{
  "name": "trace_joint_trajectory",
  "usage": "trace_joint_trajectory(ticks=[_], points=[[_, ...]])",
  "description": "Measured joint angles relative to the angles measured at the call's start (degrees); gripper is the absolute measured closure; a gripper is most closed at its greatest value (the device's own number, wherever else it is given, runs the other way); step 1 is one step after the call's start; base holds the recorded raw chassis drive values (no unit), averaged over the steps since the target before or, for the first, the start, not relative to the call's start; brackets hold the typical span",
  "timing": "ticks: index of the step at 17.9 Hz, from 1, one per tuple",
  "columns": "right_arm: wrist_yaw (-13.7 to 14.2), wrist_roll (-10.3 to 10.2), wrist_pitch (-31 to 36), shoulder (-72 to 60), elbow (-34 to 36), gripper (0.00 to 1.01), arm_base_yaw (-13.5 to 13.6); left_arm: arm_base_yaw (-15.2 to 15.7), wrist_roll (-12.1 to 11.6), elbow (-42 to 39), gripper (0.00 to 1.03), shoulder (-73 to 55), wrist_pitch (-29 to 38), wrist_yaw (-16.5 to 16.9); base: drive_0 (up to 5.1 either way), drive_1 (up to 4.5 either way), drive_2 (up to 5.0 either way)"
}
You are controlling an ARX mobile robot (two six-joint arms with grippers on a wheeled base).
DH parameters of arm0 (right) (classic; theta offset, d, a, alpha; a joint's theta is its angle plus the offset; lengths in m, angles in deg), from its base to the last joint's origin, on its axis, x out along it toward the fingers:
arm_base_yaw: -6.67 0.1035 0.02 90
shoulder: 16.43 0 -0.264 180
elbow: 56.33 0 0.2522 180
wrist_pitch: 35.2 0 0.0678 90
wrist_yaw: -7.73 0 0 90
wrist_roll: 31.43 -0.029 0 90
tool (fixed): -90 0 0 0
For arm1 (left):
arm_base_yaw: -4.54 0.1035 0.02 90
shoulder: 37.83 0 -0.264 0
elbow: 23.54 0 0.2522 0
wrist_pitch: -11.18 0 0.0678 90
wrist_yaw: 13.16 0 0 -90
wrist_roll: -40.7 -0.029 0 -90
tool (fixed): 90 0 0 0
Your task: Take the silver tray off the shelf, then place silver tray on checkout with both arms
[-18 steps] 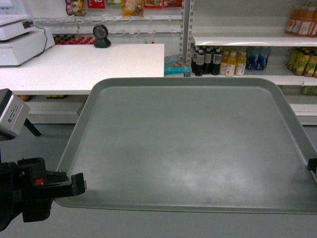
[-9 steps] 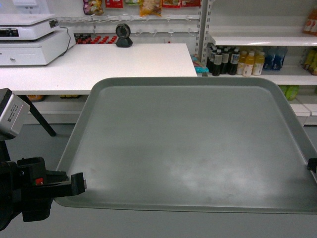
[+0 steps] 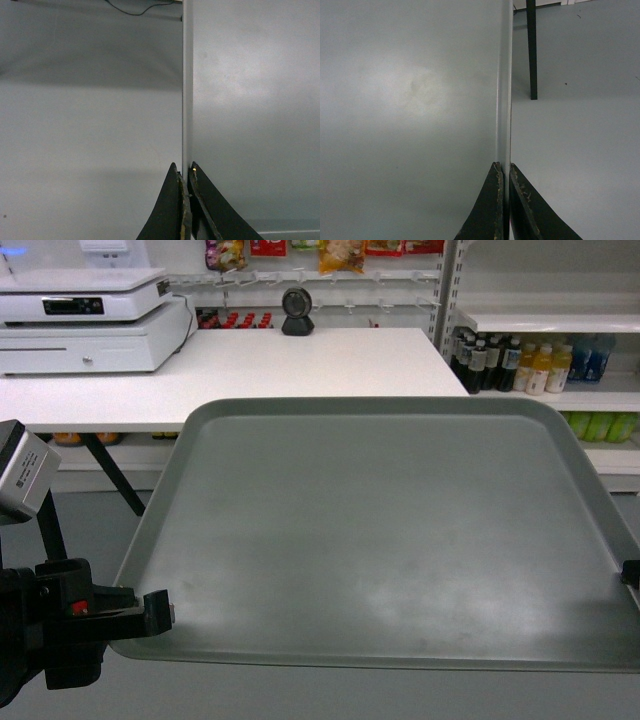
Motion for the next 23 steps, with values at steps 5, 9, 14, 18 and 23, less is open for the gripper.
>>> trace_joint_trajectory(ticks=[5, 9, 14, 18, 23], points=[[0.00, 0.00, -0.04, 0.00, 0.00, 0.99, 0.00, 0.00, -0.02, 0.00, 1.00, 0.00, 0.07, 0.00, -5.0, 2.50, 2.5], [-0.07, 0.00, 0.15, 0.00, 0.00, 0.99, 0.02, 0.17, -0.04, 0.00, 1.00, 0.00, -0.07, 0.00, -5.0, 2.50, 2.5], [-0.09, -0.02, 0.20, 0.11, 0.00, 0.99, 0.02, 0.17, -0.02, -0.07, 1.00, 0.04, 0.22, 0.02, -1.1, 2.89, -2.1], [-0.09, -0.02, 0.11, 0.04, 0.00, 0.99, 0.02, 0.15, -0.02, -0.07, 1.00, 0.02, 0.11, 0.04, 0.1, 4.24, -4.1], [-0.09, -0.02, 0.15, 0.04, 0.00, 0.99, 0.02, 0.15, -0.02, -0.07, 1.00, 0.00, 0.17, 0.02, 0.1, 4.24, -4.0]])
